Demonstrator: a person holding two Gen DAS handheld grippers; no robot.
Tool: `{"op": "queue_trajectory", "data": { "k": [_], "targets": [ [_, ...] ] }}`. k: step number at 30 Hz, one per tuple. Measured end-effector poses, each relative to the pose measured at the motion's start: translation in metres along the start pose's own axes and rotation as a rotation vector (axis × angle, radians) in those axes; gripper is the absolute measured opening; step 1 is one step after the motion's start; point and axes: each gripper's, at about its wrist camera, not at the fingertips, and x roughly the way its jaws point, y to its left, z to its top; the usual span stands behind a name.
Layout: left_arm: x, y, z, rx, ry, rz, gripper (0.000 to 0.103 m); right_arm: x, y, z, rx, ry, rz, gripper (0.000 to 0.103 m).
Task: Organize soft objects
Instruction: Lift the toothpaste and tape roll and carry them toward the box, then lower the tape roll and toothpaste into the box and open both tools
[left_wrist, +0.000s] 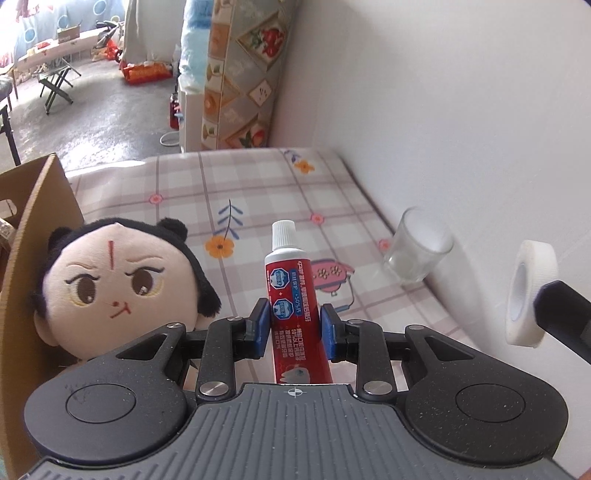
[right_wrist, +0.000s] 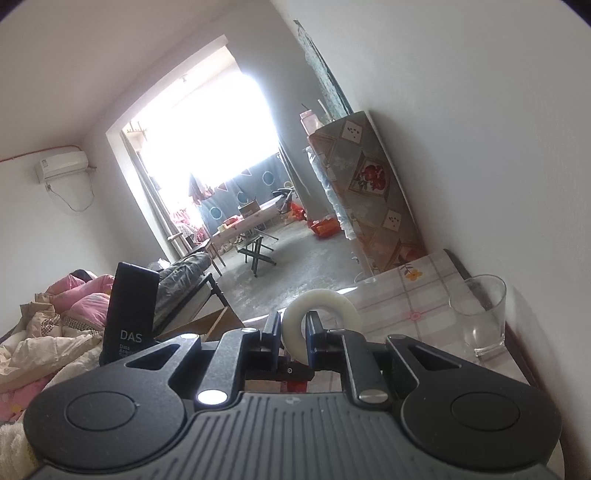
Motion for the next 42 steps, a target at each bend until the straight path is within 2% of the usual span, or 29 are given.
{"op": "queue_trajectory", "data": {
  "k": [9, 14, 22, 34, 38, 42],
  "targets": [
    [-0.058, 0.036, 0.001, -0.089, -0.141, -0.087, 0.027, 0.000, 0.047, 0.018, -0.087, -0.026, 0.024, 0.015],
    [-0.095, 0.063, -0.007, -0.140, -0.229, -0.105, 0.027, 0.009, 0.080, 0.022, -0.130, -0.013, 0.055, 0.015],
    [-0.157, 0.117, -0.023, -0.222, -0.339, -0.108, 0.027, 0.025, 0.147, 0.016, -0.192, 0.001, 0.150, 0.015],
    [-0.231, 0.205, -0.062, -0.332, -0.420, -0.035, 0.027, 0.070, 0.242, -0.018, -0.200, 0.124, 0.320, 0.015],
    [-0.244, 0.225, -0.079, -0.337, -0.419, -0.002, 0.027, 0.090, 0.257, -0.036, -0.144, 0.190, 0.375, 0.015],
    [-0.245, 0.248, -0.095, -0.359, -0.403, -0.004, 0.027, 0.110, 0.264, -0.055, -0.092, 0.253, 0.399, 0.015]
  ]
}}
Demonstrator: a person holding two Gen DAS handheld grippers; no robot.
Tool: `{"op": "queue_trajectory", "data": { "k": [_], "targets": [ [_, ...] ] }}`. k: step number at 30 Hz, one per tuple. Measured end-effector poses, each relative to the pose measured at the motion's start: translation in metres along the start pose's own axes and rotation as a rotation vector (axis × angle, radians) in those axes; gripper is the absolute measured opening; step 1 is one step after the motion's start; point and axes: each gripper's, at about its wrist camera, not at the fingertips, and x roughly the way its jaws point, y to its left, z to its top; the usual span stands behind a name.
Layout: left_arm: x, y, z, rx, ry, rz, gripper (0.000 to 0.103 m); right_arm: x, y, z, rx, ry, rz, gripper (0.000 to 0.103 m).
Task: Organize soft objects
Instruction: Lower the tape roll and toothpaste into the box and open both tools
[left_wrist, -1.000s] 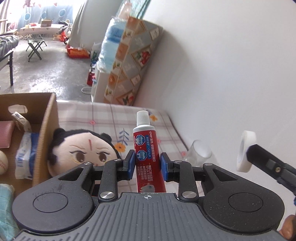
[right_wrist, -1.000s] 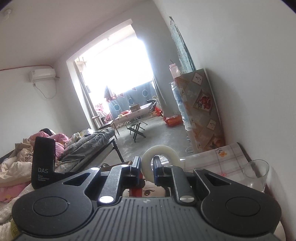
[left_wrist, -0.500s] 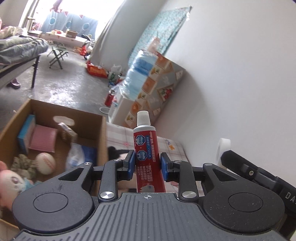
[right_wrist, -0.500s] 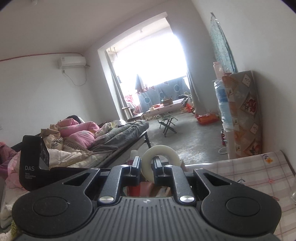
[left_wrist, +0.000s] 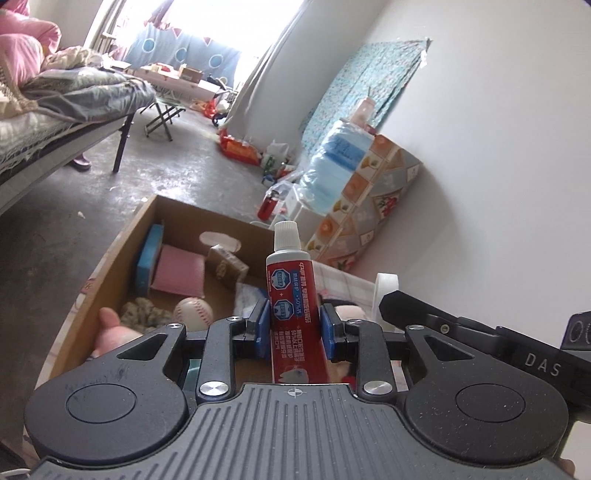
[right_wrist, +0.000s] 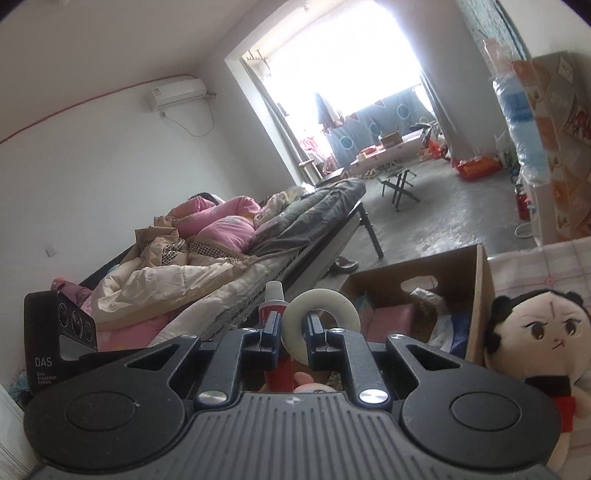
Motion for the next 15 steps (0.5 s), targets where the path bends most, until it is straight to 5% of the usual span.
{"op": "queue_trajectory", "data": {
  "k": [15],
  "targets": [
    [0.038, 0.047, -0.001, -0.059, 0.162, -0.038, 0.027, 0.031, -0.020, -0.009, 0.019, 0.151, -0.074, 0.015]
  ]
}}
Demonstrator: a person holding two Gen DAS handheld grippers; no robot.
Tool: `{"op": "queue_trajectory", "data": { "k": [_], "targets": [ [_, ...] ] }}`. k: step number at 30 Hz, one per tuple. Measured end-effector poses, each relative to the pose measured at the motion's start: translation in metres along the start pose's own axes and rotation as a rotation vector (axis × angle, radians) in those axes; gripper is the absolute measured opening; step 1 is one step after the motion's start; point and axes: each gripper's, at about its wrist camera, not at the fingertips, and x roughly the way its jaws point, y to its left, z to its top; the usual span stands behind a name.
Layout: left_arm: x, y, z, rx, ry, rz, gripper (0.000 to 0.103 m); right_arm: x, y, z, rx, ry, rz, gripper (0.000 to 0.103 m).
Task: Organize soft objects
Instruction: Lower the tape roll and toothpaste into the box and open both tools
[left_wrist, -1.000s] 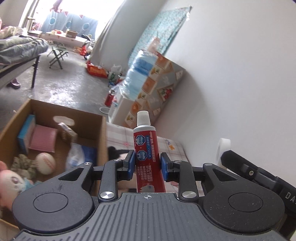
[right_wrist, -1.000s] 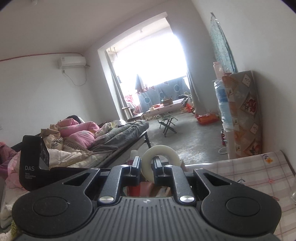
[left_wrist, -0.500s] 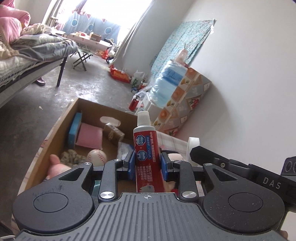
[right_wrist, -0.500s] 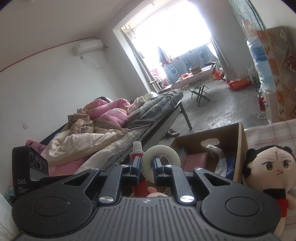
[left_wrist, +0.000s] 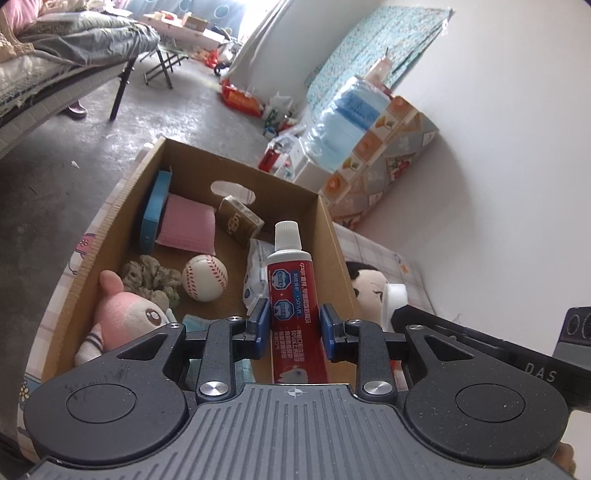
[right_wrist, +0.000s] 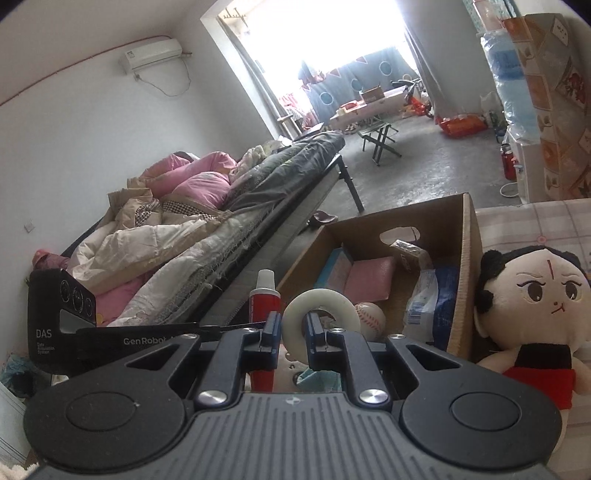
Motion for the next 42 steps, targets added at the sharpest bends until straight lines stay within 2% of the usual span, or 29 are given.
{"op": "queue_trajectory", "data": {
  "k": [5, 11, 20, 28, 33, 38, 42],
  "targets": [
    [0.026, -0.002, 0.002, 0.004, 0.045, -0.003, 0.027, 0.016, -0.025, 0.003, 0.031, 0.027, -0.008, 0.015],
    [0.063, -0.008, 0.001, -0.011, 0.119, -0.010, 0.027, 0.017, -0.049, 0.014, 0.050, 0.004, -0.008, 0.015],
    [0.119, -0.003, -0.014, -0.052, 0.265, 0.071, 0.027, 0.026, -0.064, 0.018, 0.047, -0.004, 0.013, 0.015],
    [0.151, -0.003, -0.026, -0.101, 0.401, 0.087, 0.029, 0.027, -0.078, 0.020, 0.072, -0.011, 0.019, 0.015],
    [0.146, 0.002, -0.022, -0.144, 0.409, 0.024, 0.039, 0.028, -0.080, 0.023, 0.061, -0.007, 0.004, 0.015],
    [0.124, 0.006, -0.015, -0.132, 0.343, 0.032, 0.042, 0.030, -0.072, 0.026, 0.030, 0.012, -0.016, 0.015],
    [0.096, 0.010, -0.006, -0.104, 0.257, 0.027, 0.045, 0.036, -0.056, 0.031, -0.024, 0.050, -0.025, 0.015]
  ]
}}
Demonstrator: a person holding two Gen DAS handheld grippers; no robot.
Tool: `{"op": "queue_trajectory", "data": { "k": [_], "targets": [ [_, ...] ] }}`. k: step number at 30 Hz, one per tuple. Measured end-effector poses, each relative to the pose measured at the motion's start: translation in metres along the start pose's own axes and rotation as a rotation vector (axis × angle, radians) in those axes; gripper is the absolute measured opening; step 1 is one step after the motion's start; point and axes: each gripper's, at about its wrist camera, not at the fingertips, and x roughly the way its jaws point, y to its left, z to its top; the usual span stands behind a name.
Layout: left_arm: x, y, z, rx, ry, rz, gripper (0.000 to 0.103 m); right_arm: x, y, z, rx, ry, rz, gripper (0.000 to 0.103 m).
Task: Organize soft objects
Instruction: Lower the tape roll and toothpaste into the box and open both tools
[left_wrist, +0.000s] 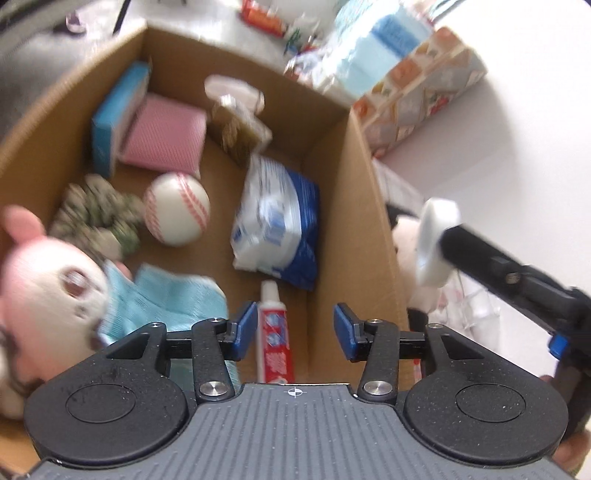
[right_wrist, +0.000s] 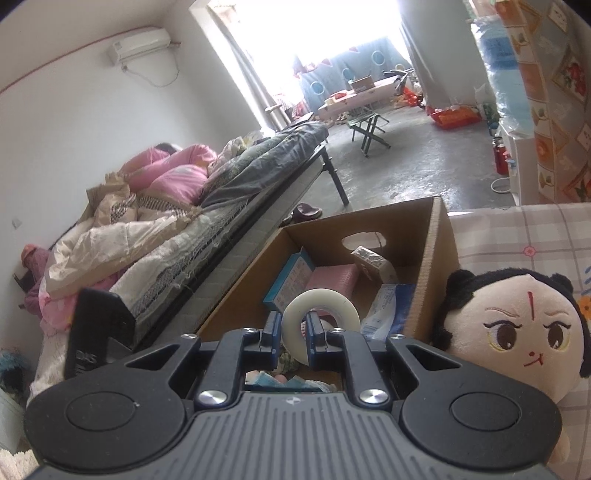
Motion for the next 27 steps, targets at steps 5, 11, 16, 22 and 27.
{"op": "queue_trajectory", "data": {
  "k": [5, 11, 16, 22, 27],
  "targets": [
    [-0.043, 0.008, -0.002, 0.056, -0.142, 0.009, 0.047, 0.022, 0.023, 0.009, -0.074, 0.075, -0.016, 0.015],
    [-0.076, 0.016, -0.005, 0.110, -0.287, 0.089, 0.049, 0.070, 0.036, 0.010, -0.114, 0.227, -0.062, 0.015],
    [-0.090, 0.029, -0.005, 0.112, -0.345, 0.106, 0.051, 0.109, 0.041, 0.010, -0.146, 0.355, -0.136, 0.015],
    [-0.096, 0.049, -0.003, 0.077, -0.363, 0.103, 0.052, 0.147, 0.039, 0.002, -0.175, 0.496, -0.238, 0.015],
    [-0.097, 0.058, -0.006, 0.061, -0.373, 0.092, 0.052, 0.172, 0.029, -0.008, -0.139, 0.607, -0.303, 0.015]
  ]
}}
